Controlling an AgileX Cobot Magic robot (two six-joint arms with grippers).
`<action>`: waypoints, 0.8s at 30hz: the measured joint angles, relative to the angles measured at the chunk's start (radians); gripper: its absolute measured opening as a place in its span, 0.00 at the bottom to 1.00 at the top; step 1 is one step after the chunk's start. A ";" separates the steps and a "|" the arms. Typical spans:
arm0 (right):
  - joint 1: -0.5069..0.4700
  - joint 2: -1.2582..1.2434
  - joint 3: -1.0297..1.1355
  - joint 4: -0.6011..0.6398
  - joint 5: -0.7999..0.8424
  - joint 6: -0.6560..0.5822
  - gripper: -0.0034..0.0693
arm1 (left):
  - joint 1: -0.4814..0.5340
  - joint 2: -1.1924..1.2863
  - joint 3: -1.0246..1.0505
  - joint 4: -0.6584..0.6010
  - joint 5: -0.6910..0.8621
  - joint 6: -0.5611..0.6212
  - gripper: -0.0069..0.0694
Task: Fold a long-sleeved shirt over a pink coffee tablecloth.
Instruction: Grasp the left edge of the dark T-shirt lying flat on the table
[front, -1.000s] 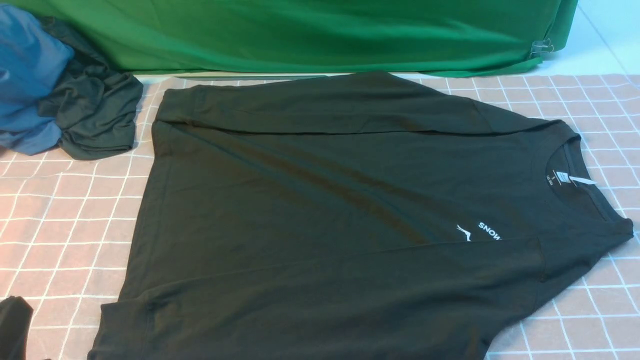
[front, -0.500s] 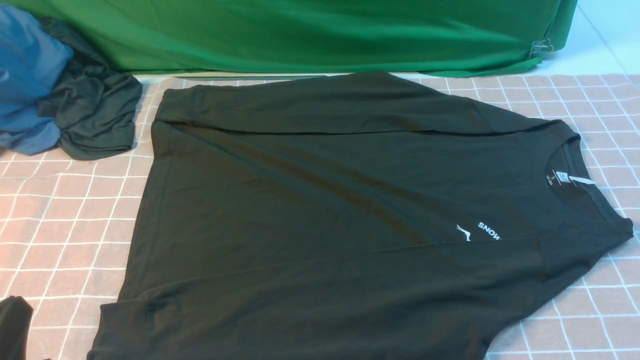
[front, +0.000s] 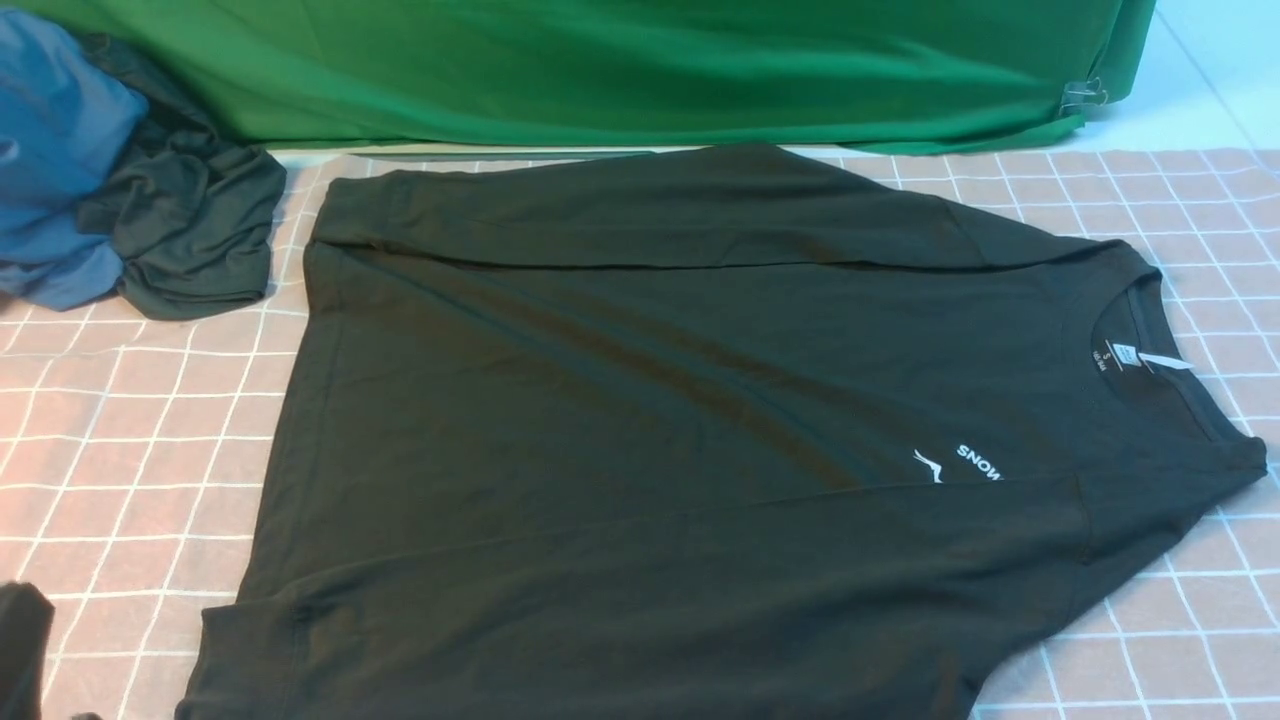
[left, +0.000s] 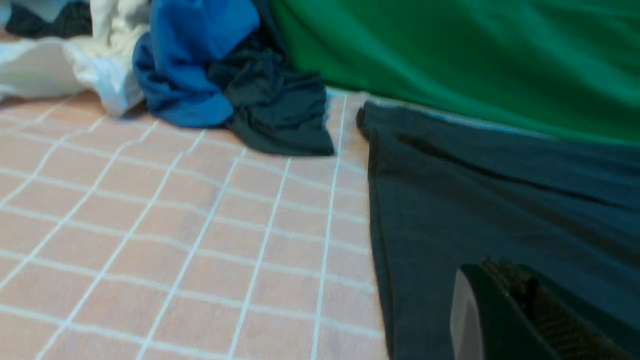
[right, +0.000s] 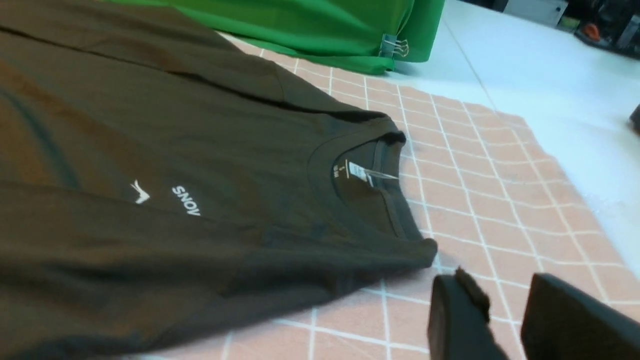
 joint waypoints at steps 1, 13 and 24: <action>0.000 0.000 0.000 0.000 0.000 -0.001 0.38 | 0.000 0.000 0.000 -0.023 -0.025 0.000 0.11; 0.003 0.000 0.000 0.267 -0.193 0.287 0.38 | 0.000 0.000 0.000 -0.415 -0.400 -0.137 0.11; 0.003 0.000 0.000 0.369 -0.374 0.612 0.38 | 0.000 0.000 0.000 -0.302 -0.557 -0.189 0.11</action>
